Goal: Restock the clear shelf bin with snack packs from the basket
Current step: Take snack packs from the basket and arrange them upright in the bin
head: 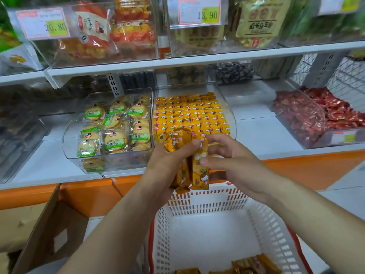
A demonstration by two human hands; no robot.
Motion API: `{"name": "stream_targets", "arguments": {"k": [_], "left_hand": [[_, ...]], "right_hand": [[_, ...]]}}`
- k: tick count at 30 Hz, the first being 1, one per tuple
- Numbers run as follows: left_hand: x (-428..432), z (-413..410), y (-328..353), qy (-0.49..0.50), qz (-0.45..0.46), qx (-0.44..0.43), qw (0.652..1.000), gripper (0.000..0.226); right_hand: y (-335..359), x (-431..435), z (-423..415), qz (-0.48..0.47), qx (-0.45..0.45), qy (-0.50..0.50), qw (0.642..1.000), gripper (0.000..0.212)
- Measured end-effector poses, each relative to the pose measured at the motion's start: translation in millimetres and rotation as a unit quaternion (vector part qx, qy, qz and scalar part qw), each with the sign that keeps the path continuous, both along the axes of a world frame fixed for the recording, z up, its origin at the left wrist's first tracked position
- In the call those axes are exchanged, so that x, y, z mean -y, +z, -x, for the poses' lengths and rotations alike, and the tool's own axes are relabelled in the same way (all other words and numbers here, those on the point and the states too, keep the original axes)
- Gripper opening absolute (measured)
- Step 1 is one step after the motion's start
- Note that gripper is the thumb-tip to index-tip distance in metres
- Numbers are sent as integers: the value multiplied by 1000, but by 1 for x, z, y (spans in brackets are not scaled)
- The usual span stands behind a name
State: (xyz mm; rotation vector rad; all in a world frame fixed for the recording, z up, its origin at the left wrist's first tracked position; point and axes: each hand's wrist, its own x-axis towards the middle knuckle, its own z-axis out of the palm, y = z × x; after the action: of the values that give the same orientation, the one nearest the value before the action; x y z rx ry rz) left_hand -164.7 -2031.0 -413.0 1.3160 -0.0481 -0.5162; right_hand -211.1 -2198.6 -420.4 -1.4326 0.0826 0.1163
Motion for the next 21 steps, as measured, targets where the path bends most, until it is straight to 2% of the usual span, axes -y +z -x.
{"name": "stream_targets", "arguments": {"k": [3, 7, 9, 12, 15, 18, 21], "left_hand": [[-3, -3, -1, 19, 2, -28, 999, 42], [-14, -10, -4, 37, -29, -29, 999, 17], [-23, -14, -5, 50, -44, -26, 997, 11], [-35, -19, -5, 67, -42, -23, 997, 17], [-48, -22, -5, 70, -49, -24, 996, 14], [-61, -24, -5, 79, -45, -28, 995, 10], [-71, -26, -5, 104, -54, -25, 993, 13]], "right_hand": [[-2, 4, 0, -23, -10, -14, 1000, 66], [-2, 7, -8, -26, 15, -37, 999, 67], [0, 12, -23, 38, 25, -78, 996, 64], [6, 17, -57, 134, 48, -136, 981, 62], [8, 8, -97, 227, 108, -145, 957, 47], [-5, -7, -135, 353, 119, -112, 921, 48], [-21, -16, -161, 503, 109, -53, 856, 57]]}}
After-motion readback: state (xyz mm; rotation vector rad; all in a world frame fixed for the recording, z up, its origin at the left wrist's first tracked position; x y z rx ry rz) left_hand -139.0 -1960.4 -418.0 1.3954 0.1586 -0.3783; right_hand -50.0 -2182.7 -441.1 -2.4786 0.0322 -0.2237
